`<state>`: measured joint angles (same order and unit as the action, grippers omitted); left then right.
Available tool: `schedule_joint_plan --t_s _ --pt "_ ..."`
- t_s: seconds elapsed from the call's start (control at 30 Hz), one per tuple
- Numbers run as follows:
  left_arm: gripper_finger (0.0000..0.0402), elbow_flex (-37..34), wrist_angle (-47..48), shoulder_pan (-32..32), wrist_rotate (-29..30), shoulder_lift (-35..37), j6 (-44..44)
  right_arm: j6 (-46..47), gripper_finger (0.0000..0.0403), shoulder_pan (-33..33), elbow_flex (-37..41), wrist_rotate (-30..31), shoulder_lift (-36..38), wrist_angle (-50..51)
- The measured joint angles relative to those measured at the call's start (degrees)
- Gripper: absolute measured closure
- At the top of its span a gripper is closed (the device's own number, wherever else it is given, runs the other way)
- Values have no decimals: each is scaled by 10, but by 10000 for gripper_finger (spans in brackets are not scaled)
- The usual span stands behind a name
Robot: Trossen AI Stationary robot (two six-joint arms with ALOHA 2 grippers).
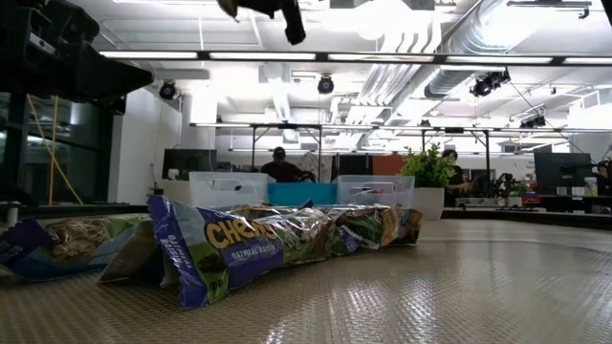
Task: Pick and place Granola Bars by type
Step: Put the yellow granola bar into the blue bin
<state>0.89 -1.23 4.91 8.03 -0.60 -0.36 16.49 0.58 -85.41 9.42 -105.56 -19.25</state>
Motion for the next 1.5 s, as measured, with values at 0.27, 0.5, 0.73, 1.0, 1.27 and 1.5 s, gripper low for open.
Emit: schedule_joint_plan --t_s 0.27,0.5,0.73,1.0,1.27,1.5 --pt "401 0 0 0 0 0 0 69 369 15 0 190 0 -48" --pt "401 0 0 0 0 0 0 138 369 48 0 269 0 -39" --pt "401 0 0 0 0 0 0 226 368 97 0 302 0 39" --pt "401 0 0 0 0 0 0 337 373 171 0 210 0 157" --pt "401 0 0 0 0 0 0 339 373 214 0 110 0 175" --pt "401 0 0 0 0 0 0 273 374 220 -3 78 0 202"
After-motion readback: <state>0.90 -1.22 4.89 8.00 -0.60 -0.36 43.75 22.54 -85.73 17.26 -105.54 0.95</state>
